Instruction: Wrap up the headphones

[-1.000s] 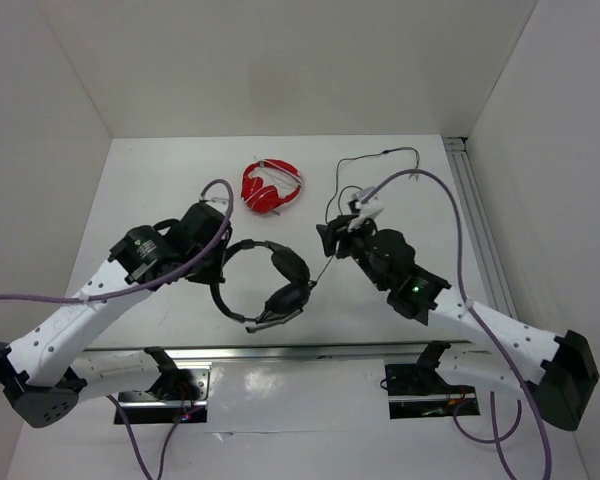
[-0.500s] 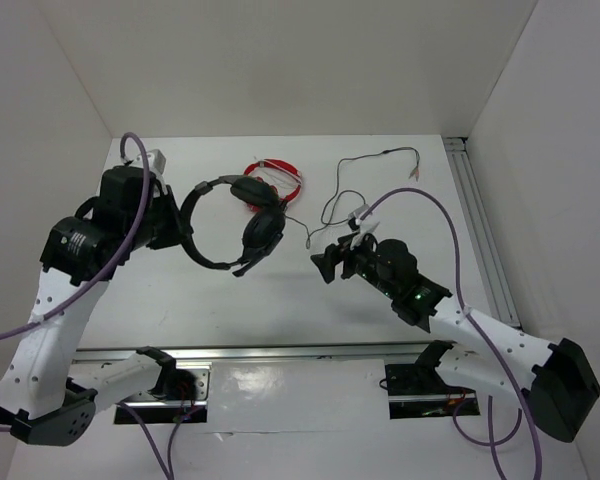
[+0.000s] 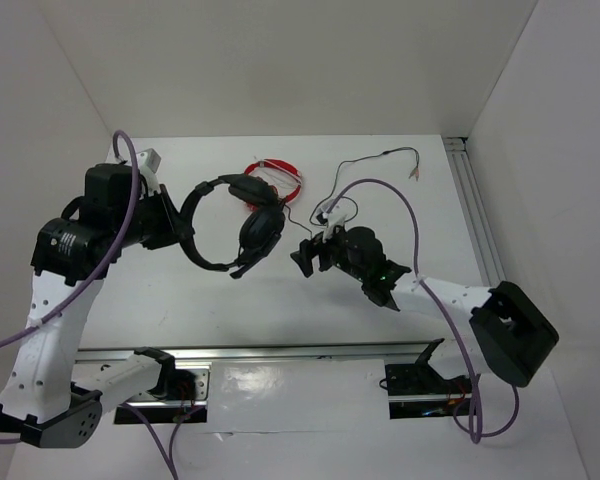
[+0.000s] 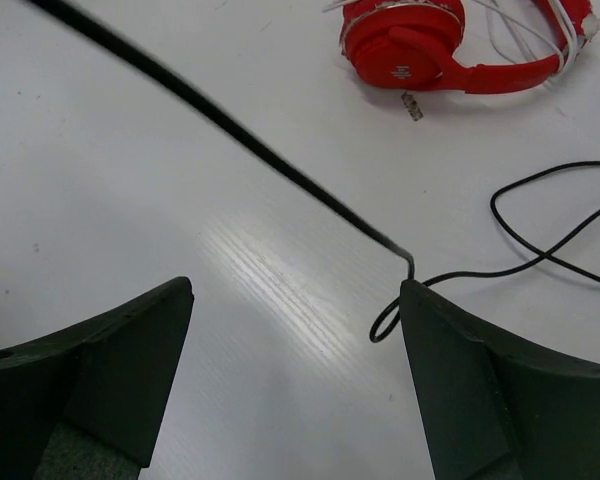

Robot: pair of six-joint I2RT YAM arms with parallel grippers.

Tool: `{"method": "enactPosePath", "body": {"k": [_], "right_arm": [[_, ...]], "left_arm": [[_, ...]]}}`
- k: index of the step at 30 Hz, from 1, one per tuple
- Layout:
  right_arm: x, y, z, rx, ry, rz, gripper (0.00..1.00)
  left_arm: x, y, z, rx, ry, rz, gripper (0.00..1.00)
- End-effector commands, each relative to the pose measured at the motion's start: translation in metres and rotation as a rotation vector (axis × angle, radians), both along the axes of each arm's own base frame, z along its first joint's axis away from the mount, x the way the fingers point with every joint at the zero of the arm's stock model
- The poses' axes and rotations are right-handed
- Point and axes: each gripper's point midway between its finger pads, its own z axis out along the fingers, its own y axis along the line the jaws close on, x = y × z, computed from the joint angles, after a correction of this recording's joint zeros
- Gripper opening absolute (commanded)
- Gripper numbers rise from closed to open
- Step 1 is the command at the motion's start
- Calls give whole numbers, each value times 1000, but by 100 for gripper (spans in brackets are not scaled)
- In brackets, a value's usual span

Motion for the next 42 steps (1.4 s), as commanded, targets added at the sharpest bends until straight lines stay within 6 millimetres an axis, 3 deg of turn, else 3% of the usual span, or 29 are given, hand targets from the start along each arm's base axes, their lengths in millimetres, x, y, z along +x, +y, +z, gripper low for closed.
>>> {"method": "enactPosePath", "body": {"k": [1,2,9,10,11,14,16,17,18,21,22,24,26,27,29,30,31,32,33,36,37,39,40,42], "right_arm": [[25,22,50,101,-135,21,91],[29,23,39,85,-120,9,90],[52,28,56,113,-179,-54,87],[53,29,52,105,-171,-54,86],[55,31,61,123,-190,-54,79],[59,30,63,124,-210,-67,62],[58,34,63,120,-214,-46,33],[57,33,55,105,-199,-45,10],[56,26,62,113,-213,-74,0],[41,7,74,109,-251,-129,0],[43,-8,75,81,-253,-192,0],[32,-18,94,84,-277,-217,0],[20,-38,128,85,-324,-258,0],[14,-48,166,131,-374,-279,0],[8,-54,181,77,-378,-275,0],[8,-57,209,99,-406,-289,0],[6,-61,222,85,-430,-289,0],[8,-62,221,44,-415,-295,0],[9,-64,243,57,-439,-310,0],[24,-59,240,-38,-413,-327,0],[26,-57,256,-24,-423,-330,0],[32,-40,247,-73,-396,-286,0],[33,-39,256,-64,-402,-287,0],[30,-26,251,-65,-387,-255,0]], "left_arm": [[3,-9,32,-63,-106,-52,0],[3,-9,32,-71,-104,-52,0],[-7,-5,37,-53,-119,-70,0],[-7,-5,37,-53,-119,-70,0],[-7,-5,37,-53,-119,-70,0],[-9,-5,35,-53,-117,-70,0],[-10,-2,34,-45,-120,-59,0],[-9,0,29,-35,-110,-49,0],[-7,5,28,-18,-114,-26,0],[-3,9,15,16,-90,-15,0],[-1,10,15,25,-109,-13,0],[-2,4,-3,12,-82,-51,0],[-2,-8,-30,-7,-39,-127,0],[-3,-14,-39,-27,-14,-155,0],[-6,-19,-69,-15,60,-177,0],[-5,-25,-74,-15,58,-198,0],[-6,-28,-81,-13,68,-212,0],[-10,-33,-91,-14,88,-247,0],[-17,-48,-94,-36,103,-324,0],[-35,-75,-112,-11,169,-462,0],[-37,-78,-116,21,173,-475,0],[-46,-89,-122,53,186,-501,0],[-46,-89,-123,70,182,-492,0],[-43,-89,-127,113,179,-464,0]]}}
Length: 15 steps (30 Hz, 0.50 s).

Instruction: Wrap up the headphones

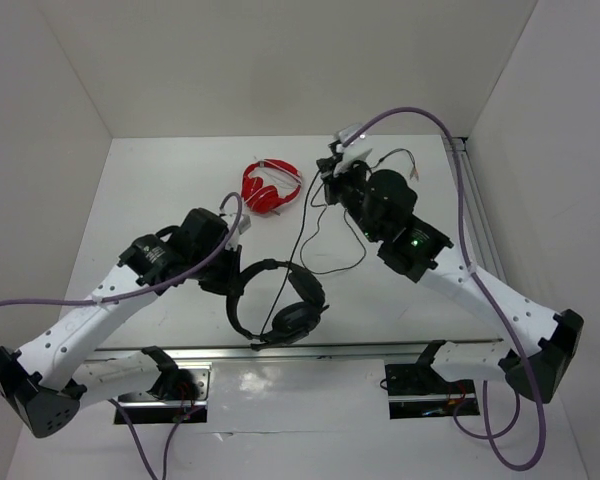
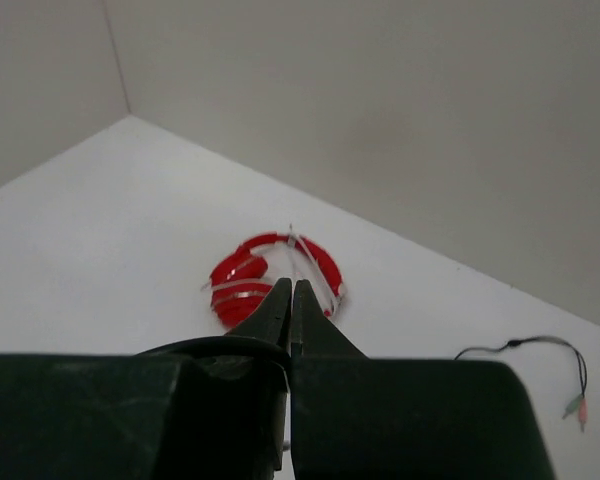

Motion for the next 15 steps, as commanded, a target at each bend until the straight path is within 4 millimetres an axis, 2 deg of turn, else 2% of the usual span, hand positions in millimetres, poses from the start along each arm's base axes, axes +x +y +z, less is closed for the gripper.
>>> {"method": "enactPosePath", "body": {"k": [1,3,5,8,9,11,12,14,15], "right_arm": [[-5,16,-15,-90,53,33,0],[-8,30,-18,-100,60,62,0],[-2,37,-22,-123,64,45,0],[17,33,-42,-168,95,-8,0],[32,22,-45,-169,101,-41,0],[49,18,-67,-195,150,-49,0],[59,9,-72,-188,167,-64,0],[68,5,-91,-192,199,-67,0],[76,-6,-95,-180,209,-88,0]], "left_arm": [[13,-5,4,15,-61,45,0],[14,-4,4,37,-68,47,0],[10,-13,9,23,-71,13,0],[1,-22,17,1,-90,-48,0],[-1,-23,22,-7,-109,-66,0],[-6,-26,30,-26,-130,-86,0],[-7,-23,36,-33,-148,-80,0],[-12,-15,37,-22,-148,-74,0],[-13,-12,45,-29,-170,-66,0]]}}
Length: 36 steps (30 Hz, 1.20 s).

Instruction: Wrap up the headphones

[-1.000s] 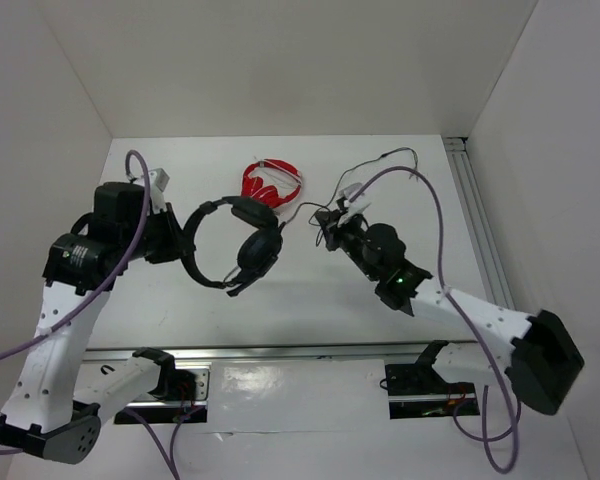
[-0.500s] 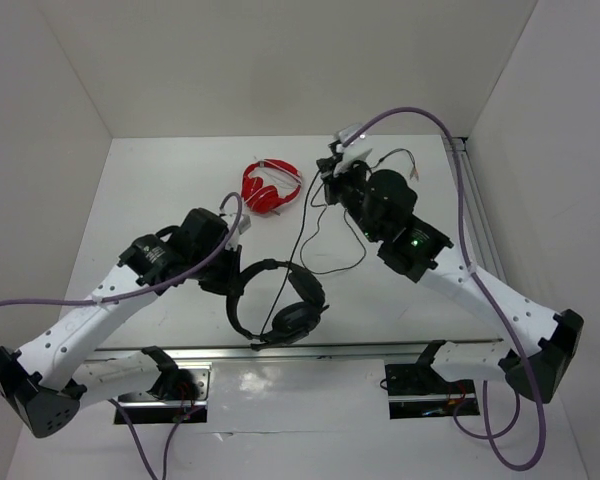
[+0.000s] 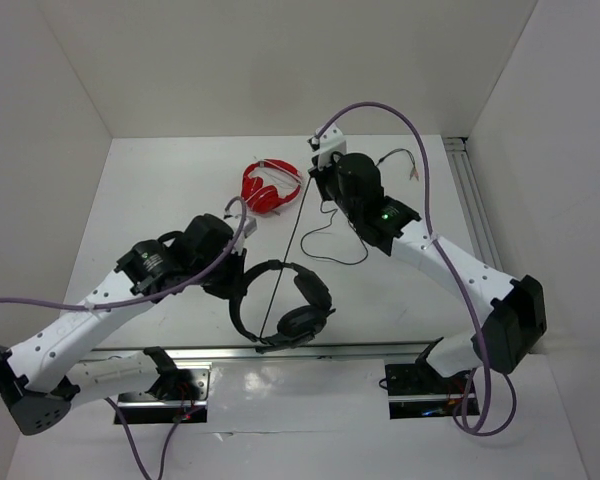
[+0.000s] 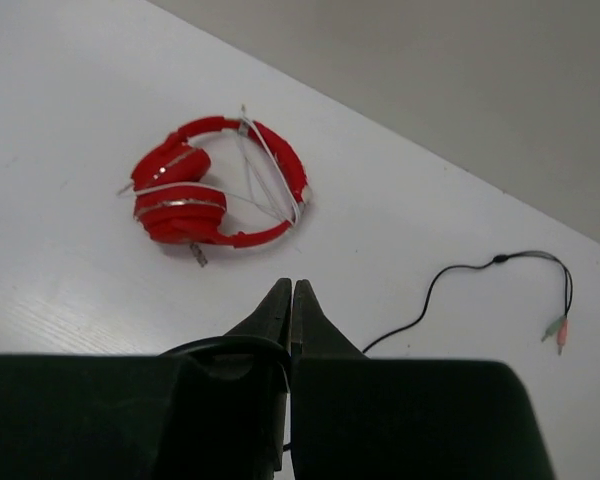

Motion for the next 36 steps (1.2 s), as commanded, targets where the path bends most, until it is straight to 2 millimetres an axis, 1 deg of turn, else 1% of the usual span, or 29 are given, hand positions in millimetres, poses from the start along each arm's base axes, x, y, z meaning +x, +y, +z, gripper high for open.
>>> {"method": "enactPosePath", "body": {"k": [1,3,6,7,8,9,10,11,12,13,14,15,16,17,18,19,20,21,22,23,24,25,27,28,29,32,33,34,36], "right_arm": [[18,-16,-8,45,16,-22,0],[25,-20,-16,87,52,8,0],[19,-3,-47,79,127,98,0],[11,10,-50,93,134,148,0],[1,19,-70,93,173,195,0],[-16,37,-60,150,156,303,0],[-34,54,-61,175,156,378,0],[-52,60,-82,181,188,416,0],[-64,68,-64,249,139,453,0],[-81,80,-64,273,136,496,0],[-95,82,-78,282,160,522,0],[-104,86,-62,350,125,555,0],[-117,92,-60,375,124,596,0],[-124,90,-69,390,137,611,2],[-135,96,-55,456,116,658,5],[-140,97,-51,488,107,684,5],[-147,102,-51,517,112,716,7],[-152,110,-62,534,139,741,7],[-156,116,-56,579,137,786,8],[-165,127,-65,578,171,819,8],[-164,137,-61,592,173,834,8],[-161,148,-75,601,199,838,8],[-163,161,-84,626,220,858,9],[-160,168,-106,640,280,844,11],[-157,173,-98,684,246,861,14],[-150,188,-118,752,286,876,18],[-154,195,-123,759,303,896,19],[-148,203,-136,763,324,890,19],[-148,213,-144,769,333,901,21]], "left_arm": [[-4,5,40,-77,-93,-2,0],[-7,5,50,-109,-111,-10,0],[-19,-3,79,-214,-142,-73,0],[-17,-6,92,-245,-167,-67,0],[-19,-5,102,-271,-185,-75,0],[-18,-8,112,-304,-199,-61,0],[-15,-11,128,-345,-232,-56,0],[-14,-12,136,-367,-243,-50,0],[-13,-14,143,-390,-258,-45,0],[-10,-18,154,-426,-266,-29,0],[-6,-18,157,-434,-276,3,0],[1,-14,164,-440,-304,50,0],[4,-12,169,-459,-298,100,0],[8,-11,179,-484,-318,133,0],[14,-8,186,-508,-327,195,0],[17,-6,191,-524,-331,229,0],[19,-3,195,-537,-334,260,0],[23,3,201,-554,-359,311,0],[25,5,202,-569,-349,350,0],[27,7,206,-581,-354,375,0],[29,10,210,-592,-361,400,0],[33,13,203,-559,-353,435,0],[40,14,200,-535,-341,479,0],[43,16,195,-517,-334,507,0],[43,19,196,-500,-332,516,0],[52,15,183,-421,-304,536,0],[53,20,183,-390,-297,544,0],[55,18,180,-374,-288,544,0],[63,26,178,-329,-301,558,0]]}}
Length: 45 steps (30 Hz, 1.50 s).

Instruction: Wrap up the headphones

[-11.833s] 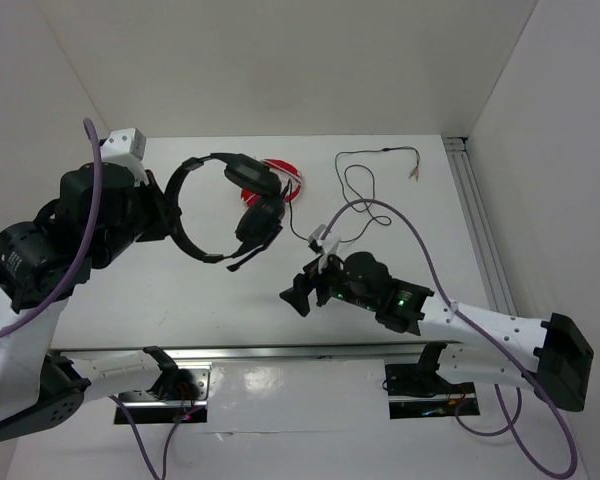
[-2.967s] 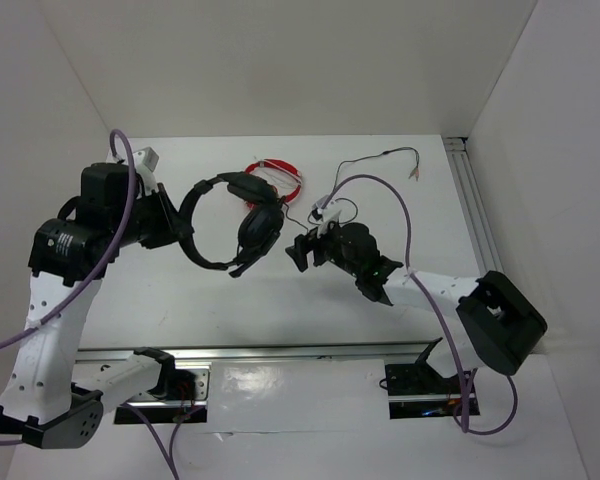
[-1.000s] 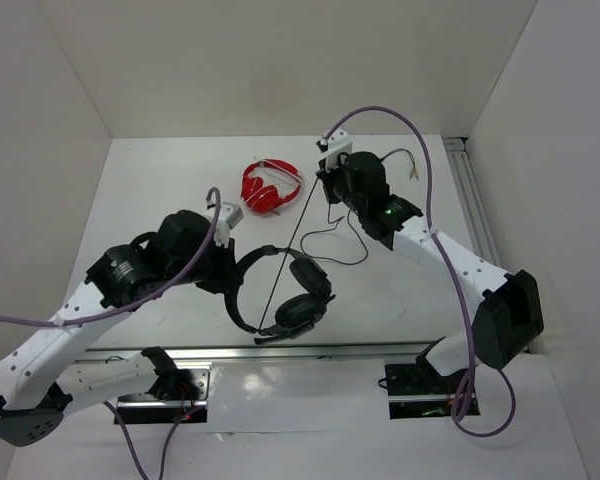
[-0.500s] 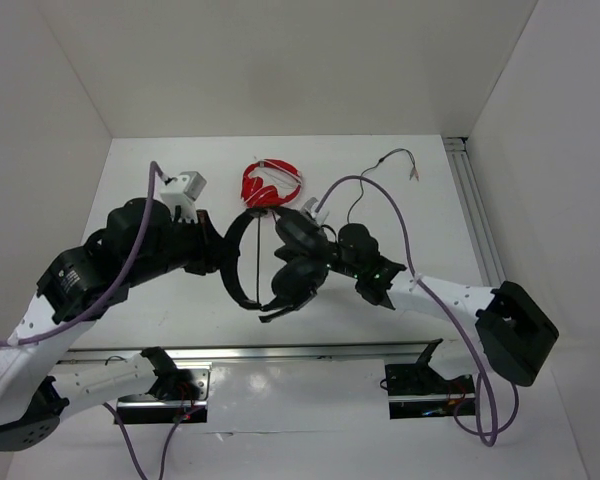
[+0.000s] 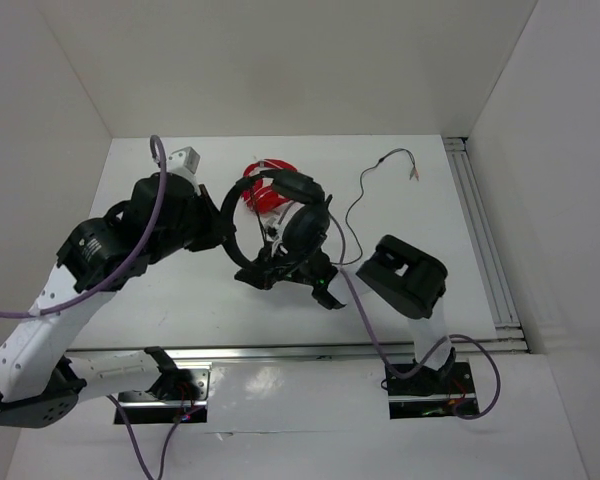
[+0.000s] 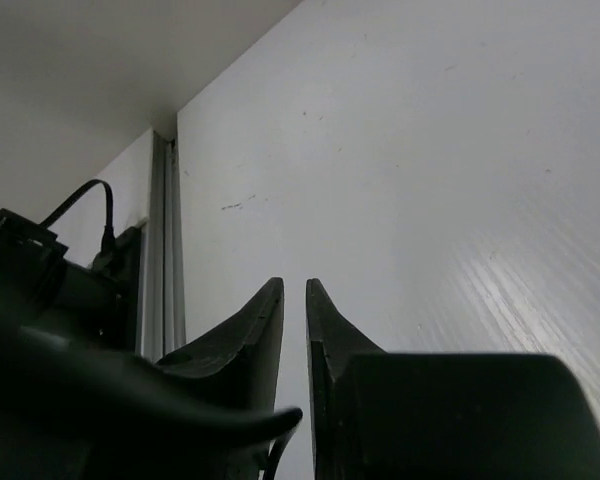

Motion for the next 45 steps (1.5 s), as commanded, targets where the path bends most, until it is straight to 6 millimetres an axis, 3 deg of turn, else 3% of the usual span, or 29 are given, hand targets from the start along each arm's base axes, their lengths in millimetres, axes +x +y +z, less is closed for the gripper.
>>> {"method": "enactPosePath", "body": {"k": [1,7,9,10,11,13,15,16,17,19,21,22,23,24,25,26,27,28,30,32,33,35,36,37,38,39,40,43,45], "right_arm": [[5,27,46,203,-70,38,23],[5,24,23,196,-35,17,24],[-1,14,6,170,-14,7,25],[-7,5,-7,146,4,5,25],[-9,0,-7,154,-1,-6,25],[-22,-13,-25,118,27,-9,18],[-26,-23,-20,115,2,-21,8],[-32,-34,-31,72,18,-35,5],[-37,-36,-17,85,-7,-37,2],[-44,-45,-19,23,-19,-60,0],[-40,-62,-8,-91,-67,-172,0],[-61,-58,-4,-143,-99,-165,0],[-63,-55,14,-160,-141,-204,0],[-62,-69,30,-226,-186,-294,0],[-86,-62,42,-232,-211,-264,0],[-93,-64,55,-236,-229,-273,0],[-93,-67,91,-190,-252,-333,0],[-111,-68,88,-258,-275,-302,0],[-116,-71,132,-230,-302,-352,0],[-128,-73,142,-283,-326,-333,0],[-126,-70,170,-249,-329,-349,0],[-122,-71,179,-301,-365,-356,0],[-119,-69,206,-280,-370,-380,0],[-113,-68,199,-358,-398,-402,0],[-111,-67,203,-380,-414,-408,0],[-108,-64,227,-360,-424,-424,0],[-101,-64,221,-437,-478,-450,0],[-65,-72,241,-511,-530,-551,0],[-22,-85,248,-594,-566,-563,0]], "left_arm": [[12,10,16,-13,-32,48,0],[39,62,28,68,-55,155,0],[46,71,26,84,-46,135,0],[56,92,23,85,-30,196,0],[65,87,19,50,-20,154,0],[82,109,1,52,20,191,0],[93,119,-9,54,50,213,0],[98,124,-15,79,63,227,0],[102,128,-20,99,78,250,0],[115,129,-36,120,109,257,0],[119,138,-50,190,131,312,0],[121,143,-67,230,164,335,0],[122,146,-73,255,167,351,0],[123,155,-81,284,180,402,0],[120,159,-97,307,213,411,0],[120,161,-102,319,219,421,0],[121,165,-105,329,222,447,0],[122,168,-112,346,240,455,0],[122,177,-119,382,256,502,0],[120,173,-128,412,273,509,0],[119,177,-131,448,282,525,0],[117,170,-140,476,302,524,0],[115,169,-144,505,315,519,0],[114,169,-152,540,328,529,0],[115,167,-154,556,329,524,0],[112,161,-161,575,350,497,0],[110,157,-168,589,367,478,0],[98,134,-180,637,364,357,0],[86,123,-186,653,340,298,0]]}}
